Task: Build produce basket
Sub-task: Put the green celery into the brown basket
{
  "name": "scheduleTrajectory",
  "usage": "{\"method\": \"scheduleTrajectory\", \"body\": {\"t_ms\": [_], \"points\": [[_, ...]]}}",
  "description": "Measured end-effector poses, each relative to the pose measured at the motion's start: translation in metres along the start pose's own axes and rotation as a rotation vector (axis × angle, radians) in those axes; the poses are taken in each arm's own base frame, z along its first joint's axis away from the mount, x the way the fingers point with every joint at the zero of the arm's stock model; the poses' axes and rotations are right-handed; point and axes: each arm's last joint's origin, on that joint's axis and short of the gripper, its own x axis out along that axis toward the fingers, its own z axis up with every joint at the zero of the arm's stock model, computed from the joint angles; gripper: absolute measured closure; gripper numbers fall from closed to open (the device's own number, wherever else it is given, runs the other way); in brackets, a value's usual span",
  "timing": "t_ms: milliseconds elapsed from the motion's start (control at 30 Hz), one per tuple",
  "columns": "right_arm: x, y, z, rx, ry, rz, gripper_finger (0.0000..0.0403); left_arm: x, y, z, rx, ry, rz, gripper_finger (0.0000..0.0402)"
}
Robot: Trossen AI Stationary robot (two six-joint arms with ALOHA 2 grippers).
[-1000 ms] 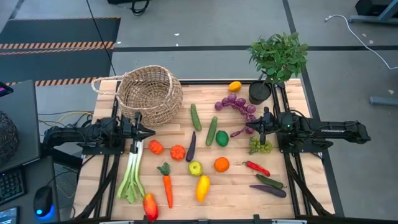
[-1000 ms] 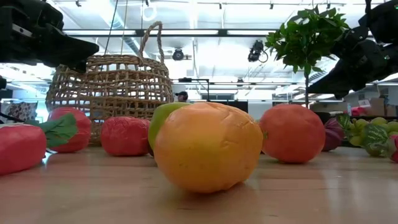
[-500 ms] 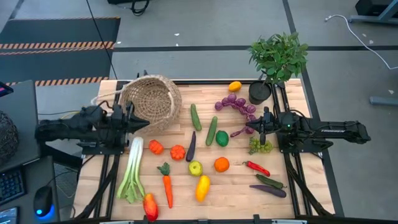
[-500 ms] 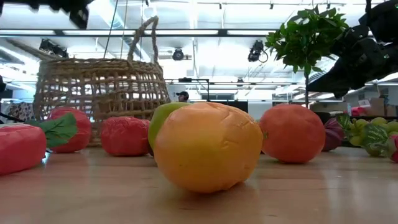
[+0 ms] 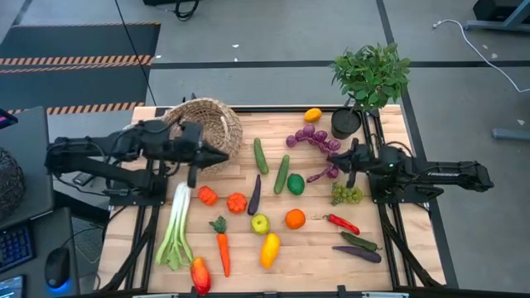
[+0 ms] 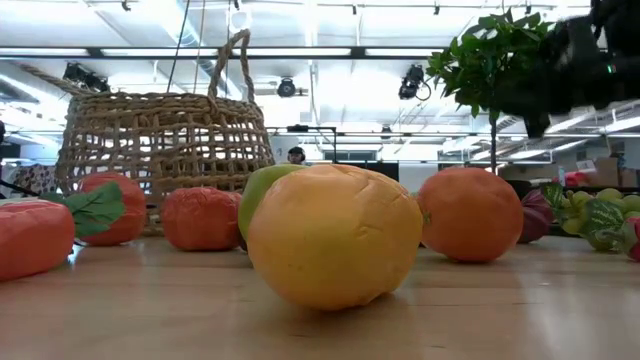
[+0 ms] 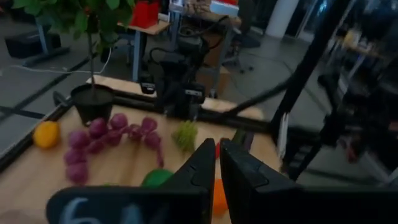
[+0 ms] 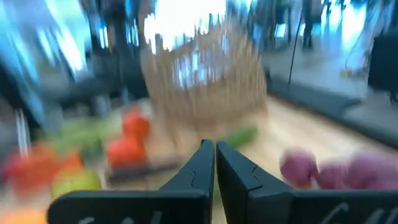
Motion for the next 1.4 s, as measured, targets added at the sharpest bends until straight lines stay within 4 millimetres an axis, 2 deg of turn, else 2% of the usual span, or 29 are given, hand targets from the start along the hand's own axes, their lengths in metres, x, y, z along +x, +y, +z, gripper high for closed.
{"method": "scheduleTrajectory", "body": {"t_ms": [133,267,333,467,667,867,967,1100,1233,1400], "points": [[-0.002,0.005,0.02,0.099,-0.205,0.053,0.0379,0.02,-0.006,0.02,-0.008,-0.024,-0.007,0.0367],[-0.006,0.007,0.038,0.033,-0.347,0.043,0.0379,0.03,-0.012,0.038,-0.005,-0.043,-0.018,0.0365],[-0.005,0.011,0.048,0.036,-0.322,0.071,0.0379,0.033,-0.014,0.043,-0.016,-0.051,-0.022,0.0368],[0.006,0.023,0.068,0.001,-0.121,0.186,0.0379,0.034,-0.015,0.046,-0.064,-0.054,-0.024,0.0373],[0.039,0.042,0.115,-0.023,0.021,0.214,0.0379,0.034,-0.015,0.047,-0.121,-0.065,-0.029,0.0367],[0.087,0.059,0.155,-0.098,0.144,0.188,0.0379,0.034,-0.016,0.049,-0.176,-0.09,-0.04,0.0363],[0.11,0.066,0.167,-0.032,0.165,0.179,0.0379,0.034,-0.016,0.048,-0.176,-0.077,-0.046,0.0363],[0.133,0.074,0.184,0.131,0.098,0.193,0.0379,0.029,-0.019,0.049,-0.17,-0.04,-0.159,0.0363],[0.149,0.079,0.192,0.262,0.003,0.229,0.0379,0.025,-0.021,0.045,-0.171,0.032,-0.218,0.0362],[0.164,0.082,0.195,0.354,-0.111,0.288,0.0379,0.018,-0.017,0.027,-0.209,0.219,-0.159,0.0345]]}}
